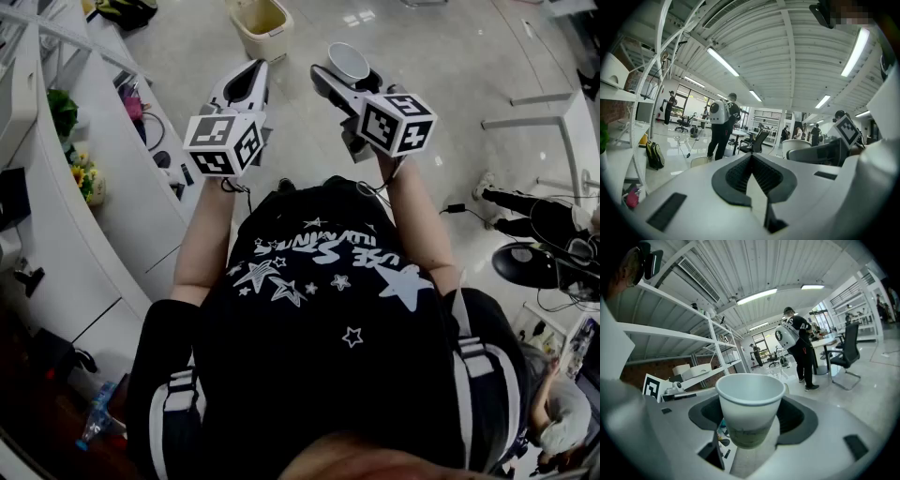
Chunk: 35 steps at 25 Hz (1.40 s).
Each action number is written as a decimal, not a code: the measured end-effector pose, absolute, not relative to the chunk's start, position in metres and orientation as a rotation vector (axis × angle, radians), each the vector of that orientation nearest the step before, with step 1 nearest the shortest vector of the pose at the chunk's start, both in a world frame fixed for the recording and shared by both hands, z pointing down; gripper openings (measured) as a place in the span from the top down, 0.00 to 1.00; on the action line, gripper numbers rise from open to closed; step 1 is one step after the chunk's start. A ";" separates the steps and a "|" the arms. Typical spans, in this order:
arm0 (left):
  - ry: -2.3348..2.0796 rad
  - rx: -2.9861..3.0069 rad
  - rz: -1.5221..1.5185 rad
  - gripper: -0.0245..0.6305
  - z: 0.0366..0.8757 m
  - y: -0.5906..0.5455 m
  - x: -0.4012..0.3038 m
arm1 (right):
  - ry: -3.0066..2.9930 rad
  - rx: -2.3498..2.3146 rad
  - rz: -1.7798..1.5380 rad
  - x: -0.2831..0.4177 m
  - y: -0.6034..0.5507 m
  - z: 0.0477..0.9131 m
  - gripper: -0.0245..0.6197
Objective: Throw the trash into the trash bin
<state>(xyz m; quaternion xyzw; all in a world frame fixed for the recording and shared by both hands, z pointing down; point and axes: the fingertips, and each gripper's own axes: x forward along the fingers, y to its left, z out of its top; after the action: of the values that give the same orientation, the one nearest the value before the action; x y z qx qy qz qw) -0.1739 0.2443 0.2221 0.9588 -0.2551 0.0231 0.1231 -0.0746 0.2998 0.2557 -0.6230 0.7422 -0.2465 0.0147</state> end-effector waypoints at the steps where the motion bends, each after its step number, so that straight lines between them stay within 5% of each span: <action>1: -0.741 2.800 0.066 0.95 0.222 0.242 -0.173 | 2.306 -1.948 -0.767 -0.072 0.298 0.256 0.45; 20: -0.881 2.766 0.109 0.95 0.234 0.183 -0.161 | 2.404 -1.903 -0.759 -0.038 0.225 0.272 0.45; 35: -1.023 2.715 0.170 0.95 0.240 0.108 -0.067 | 2.485 -1.758 -0.826 0.063 0.134 0.286 0.45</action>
<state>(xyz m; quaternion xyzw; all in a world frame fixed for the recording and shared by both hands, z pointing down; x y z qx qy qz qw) -0.0673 0.1075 0.2404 0.9277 -0.3497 0.0581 0.1173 0.0629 0.1336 0.2863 -0.5573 0.7880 -0.2618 -0.0062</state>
